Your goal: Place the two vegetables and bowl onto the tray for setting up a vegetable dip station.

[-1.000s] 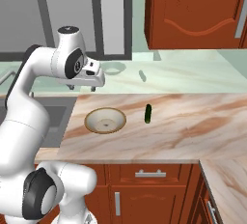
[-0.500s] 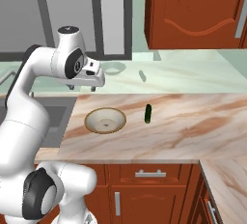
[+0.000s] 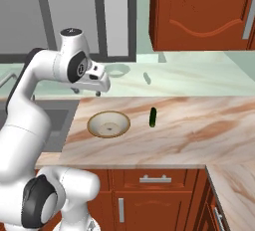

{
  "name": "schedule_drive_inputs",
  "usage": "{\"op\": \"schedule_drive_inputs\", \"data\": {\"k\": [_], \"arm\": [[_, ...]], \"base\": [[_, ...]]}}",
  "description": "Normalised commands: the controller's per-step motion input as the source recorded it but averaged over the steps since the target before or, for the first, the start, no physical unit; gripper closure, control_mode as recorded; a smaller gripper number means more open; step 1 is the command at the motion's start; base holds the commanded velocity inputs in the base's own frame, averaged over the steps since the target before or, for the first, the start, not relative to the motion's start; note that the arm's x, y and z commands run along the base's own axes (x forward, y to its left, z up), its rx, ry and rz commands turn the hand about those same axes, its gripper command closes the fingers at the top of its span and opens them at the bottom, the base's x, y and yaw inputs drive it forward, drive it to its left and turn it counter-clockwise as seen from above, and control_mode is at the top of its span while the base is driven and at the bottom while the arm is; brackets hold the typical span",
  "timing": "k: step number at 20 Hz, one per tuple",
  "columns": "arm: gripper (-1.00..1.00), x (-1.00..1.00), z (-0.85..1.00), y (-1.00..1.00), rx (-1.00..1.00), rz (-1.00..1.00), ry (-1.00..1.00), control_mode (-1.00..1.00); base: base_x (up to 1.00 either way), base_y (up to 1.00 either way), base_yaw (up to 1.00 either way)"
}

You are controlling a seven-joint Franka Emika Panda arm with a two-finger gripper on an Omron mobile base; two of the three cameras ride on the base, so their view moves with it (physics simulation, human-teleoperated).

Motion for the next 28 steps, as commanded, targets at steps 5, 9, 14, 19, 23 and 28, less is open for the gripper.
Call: {"op": "schedule_drive_inputs", "data": {"k": [5, 9, 14, 19, 23, 28], "arm": [[-1.0, -0.13, -0.09, -0.21, 0.06, -0.15, 0.0, -1.0], [-1.0, -0.14, -0.18, -0.21, 0.17, -0.17, 0.0, -1.0], [-1.0, -0.14, -0.27, -0.18, 0.25, -0.19, 0.0, -1.0], [-1.0, -0.06, -0.33, -0.13, 0.23, -0.19, 0.0, -1.0], [-1.0, 0.0, -0.37, -0.09, 0.17, -0.2, 0.01, -1.0], [-1.0, 0.06, -0.35, -0.1, 0.06, -0.2, 0.08, -1.0]], "base": [[0.0, 0.0, 0.0], [0.0, 0.0, 0.0], [0.0, 0.0, 0.0], [0.0, 0.0, 0.0], [0.0, 0.0, 0.0], [0.0, 0.0, 0.0]]}}
